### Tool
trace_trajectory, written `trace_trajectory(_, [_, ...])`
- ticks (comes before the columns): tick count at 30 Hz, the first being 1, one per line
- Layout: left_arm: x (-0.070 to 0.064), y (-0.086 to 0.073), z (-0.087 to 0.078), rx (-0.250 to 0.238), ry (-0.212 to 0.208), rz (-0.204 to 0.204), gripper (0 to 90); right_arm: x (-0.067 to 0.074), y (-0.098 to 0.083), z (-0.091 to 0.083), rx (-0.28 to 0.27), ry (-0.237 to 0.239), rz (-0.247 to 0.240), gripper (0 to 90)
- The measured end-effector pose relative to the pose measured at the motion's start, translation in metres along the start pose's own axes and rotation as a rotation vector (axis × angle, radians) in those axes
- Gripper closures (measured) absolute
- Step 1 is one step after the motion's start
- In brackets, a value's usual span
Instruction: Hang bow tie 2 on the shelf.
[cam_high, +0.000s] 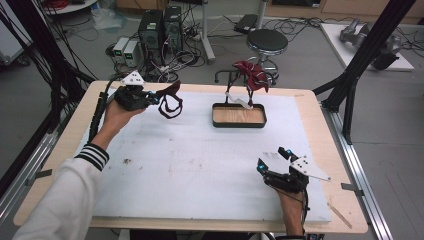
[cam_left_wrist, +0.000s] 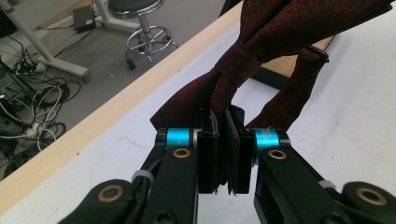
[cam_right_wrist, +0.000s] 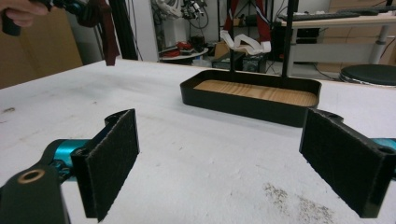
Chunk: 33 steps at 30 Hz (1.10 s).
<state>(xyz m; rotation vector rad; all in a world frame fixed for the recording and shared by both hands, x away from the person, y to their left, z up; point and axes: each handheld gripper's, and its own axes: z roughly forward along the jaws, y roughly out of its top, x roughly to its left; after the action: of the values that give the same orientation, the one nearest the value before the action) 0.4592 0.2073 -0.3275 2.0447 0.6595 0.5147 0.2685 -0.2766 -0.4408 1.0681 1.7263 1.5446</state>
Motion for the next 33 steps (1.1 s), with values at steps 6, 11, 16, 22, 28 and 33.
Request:
trace_trajectory(6, [-0.007,0.010,0.003,-0.027,-0.007,-0.003,84.2,-0.001,-0.004,-0.001,-0.004,-0.018,-0.002,11.2])
trace_trajectory(11, [-0.013,0.019,0.006,-0.054,-0.021,-0.030,84.2,-0.001,-0.006,-0.002,-0.014,-0.027,-0.009,11.2])
trace_trajectory(16, [-0.020,0.027,0.011,-0.073,-0.063,-0.048,84.1,0.000,-0.007,-0.002,-0.023,-0.033,-0.012,11.1])
trace_trajectory(22, [-0.029,0.038,0.017,-0.084,-0.066,-0.041,84.2,0.001,-0.008,-0.002,-0.028,-0.038,-0.016,11.2])
trace_trajectory(28, [-0.037,0.048,0.022,-0.112,-0.081,-0.037,84.2,0.001,-0.010,-0.002,-0.034,-0.043,-0.023,11.1])
trace_trajectory(33, [-0.044,0.054,0.026,-0.110,-0.088,-0.045,84.2,0.003,-0.010,-0.002,-0.034,-0.047,-0.025,11.1])
